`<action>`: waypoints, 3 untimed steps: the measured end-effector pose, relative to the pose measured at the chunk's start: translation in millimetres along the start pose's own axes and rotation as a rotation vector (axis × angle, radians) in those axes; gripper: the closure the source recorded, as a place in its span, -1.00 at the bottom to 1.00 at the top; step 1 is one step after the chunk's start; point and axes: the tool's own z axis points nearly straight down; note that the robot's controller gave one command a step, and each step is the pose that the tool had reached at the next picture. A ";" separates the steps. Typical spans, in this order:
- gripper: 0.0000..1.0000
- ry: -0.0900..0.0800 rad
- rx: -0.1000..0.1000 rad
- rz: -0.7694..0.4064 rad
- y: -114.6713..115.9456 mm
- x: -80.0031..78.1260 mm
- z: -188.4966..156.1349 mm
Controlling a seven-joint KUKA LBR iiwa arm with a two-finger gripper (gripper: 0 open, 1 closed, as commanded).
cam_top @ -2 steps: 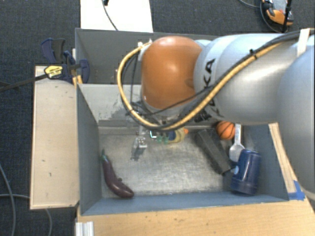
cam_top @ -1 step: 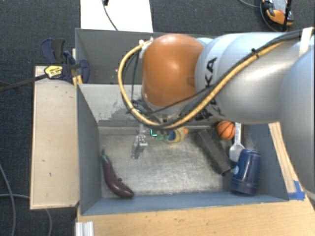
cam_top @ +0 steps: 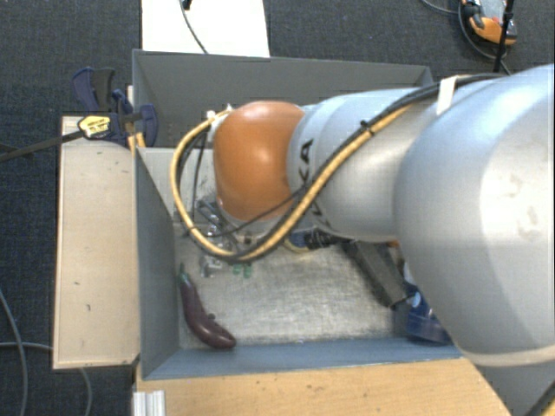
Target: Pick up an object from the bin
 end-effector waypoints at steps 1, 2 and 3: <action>-1.00 0.000 0.000 0.003 -0.2 -0.2 0.0; -1.00 0.000 0.000 0.004 -0.2 -0.2 0.0; 1.00 0.000 0.000 0.197 -9.1 32.7 57.5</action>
Offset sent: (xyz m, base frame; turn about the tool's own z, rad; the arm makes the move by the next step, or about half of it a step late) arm 0.0000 0.0000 0.0000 0.0000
